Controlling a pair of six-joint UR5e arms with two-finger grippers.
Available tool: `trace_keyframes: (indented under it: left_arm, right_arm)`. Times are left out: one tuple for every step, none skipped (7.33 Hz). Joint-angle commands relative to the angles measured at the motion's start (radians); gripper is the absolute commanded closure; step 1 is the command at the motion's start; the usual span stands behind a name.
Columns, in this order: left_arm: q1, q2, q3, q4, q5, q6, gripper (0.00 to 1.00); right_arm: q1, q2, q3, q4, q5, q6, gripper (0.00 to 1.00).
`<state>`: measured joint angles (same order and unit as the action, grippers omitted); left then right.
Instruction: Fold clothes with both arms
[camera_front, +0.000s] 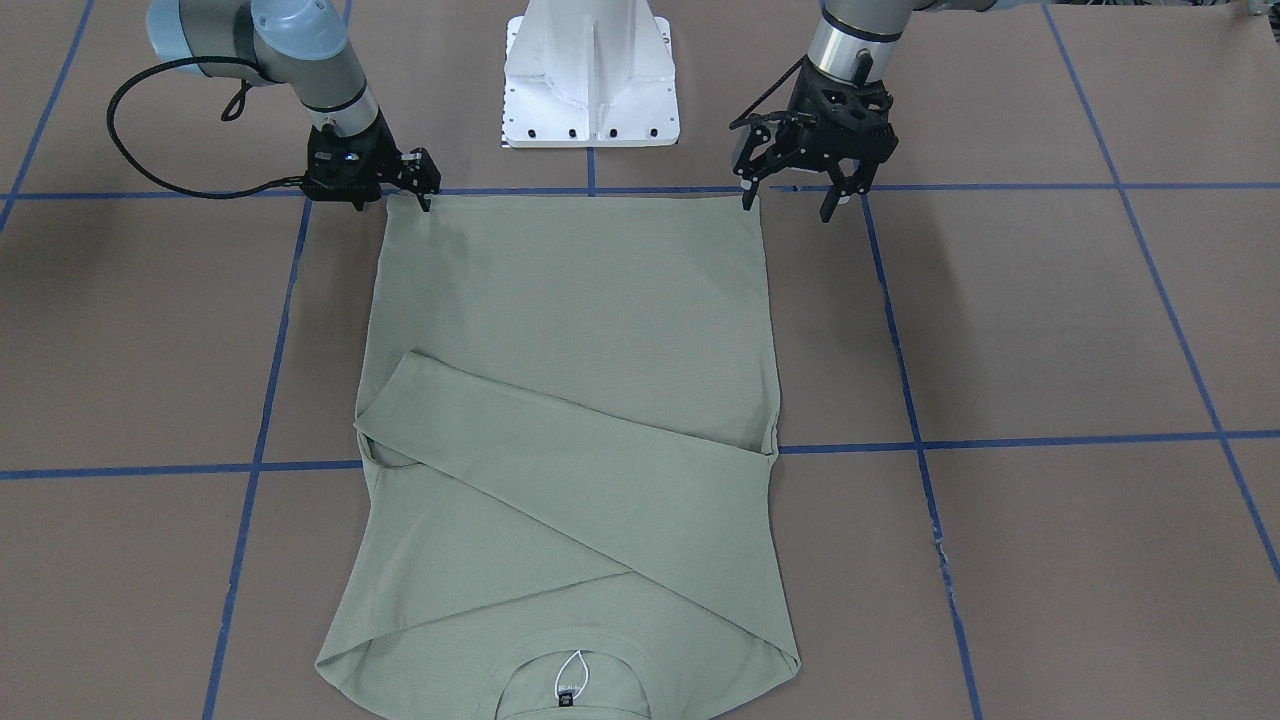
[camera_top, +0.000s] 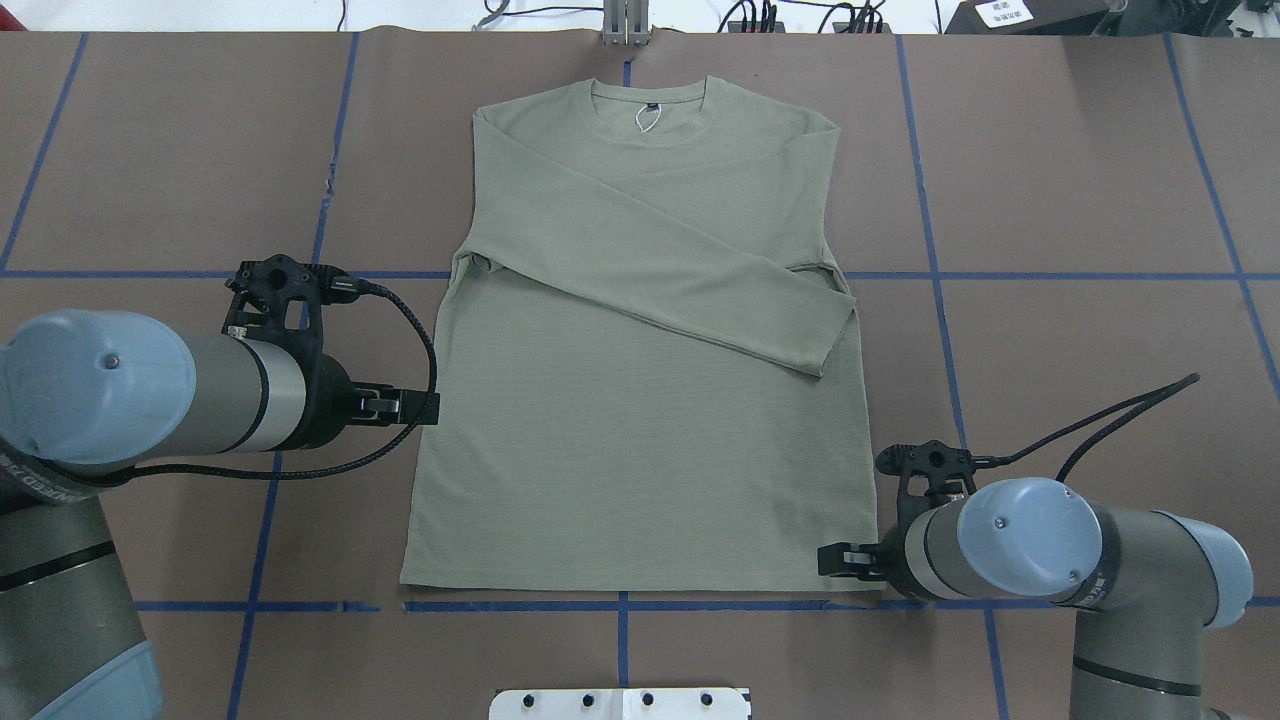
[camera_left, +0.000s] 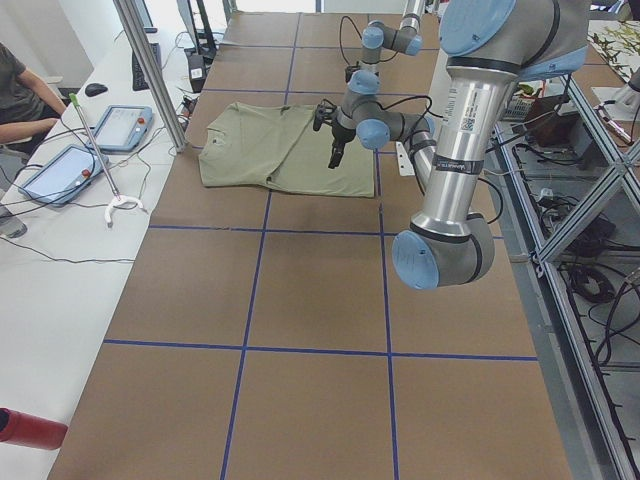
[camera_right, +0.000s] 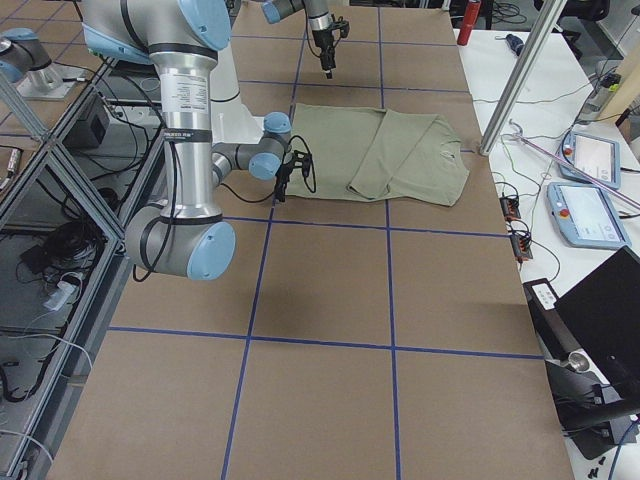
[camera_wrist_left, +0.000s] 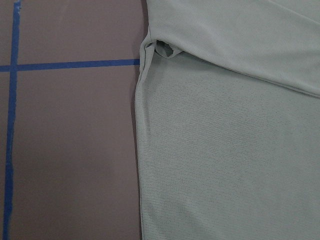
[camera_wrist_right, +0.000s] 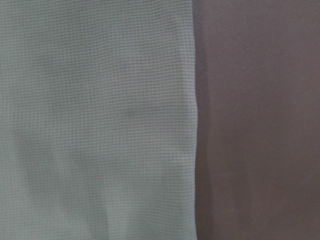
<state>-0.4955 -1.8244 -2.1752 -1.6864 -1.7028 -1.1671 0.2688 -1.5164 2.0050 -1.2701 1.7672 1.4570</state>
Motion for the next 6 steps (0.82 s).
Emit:
trace_keyframes:
  left_arm:
    - [-0.001, 0.002, -0.003, 0.001, 0.000, 0.000, 0.01]
    - [-0.002, 0.002, -0.009, 0.002, -0.001, 0.000, 0.01]
    - [-0.002, 0.002, -0.015, 0.004, -0.001, 0.000, 0.01]
    - [-0.002, 0.007, -0.020, 0.004, -0.001, 0.000, 0.01]
    - [-0.002, 0.007, -0.020, 0.004, -0.001, 0.000, 0.01]
    - [-0.002, 0.007, -0.020, 0.005, -0.001, 0.000, 0.01]
  right_arm:
    - [0.000, 0.009, -0.008, 0.000, -0.002, -0.001, 0.15]
    - [0.001, 0.009, -0.003, 0.000, 0.003, -0.001, 0.19]
    - [0.003, 0.006, 0.001, 0.000, 0.003, -0.001, 0.19]
    - [0.006, 0.004, 0.003, 0.000, 0.006, -0.001, 0.19]
    - [0.007, 0.001, 0.008, 0.000, 0.006, -0.001, 0.19]
    - [0.007, 0.001, 0.012, 0.000, 0.008, -0.001, 0.21]
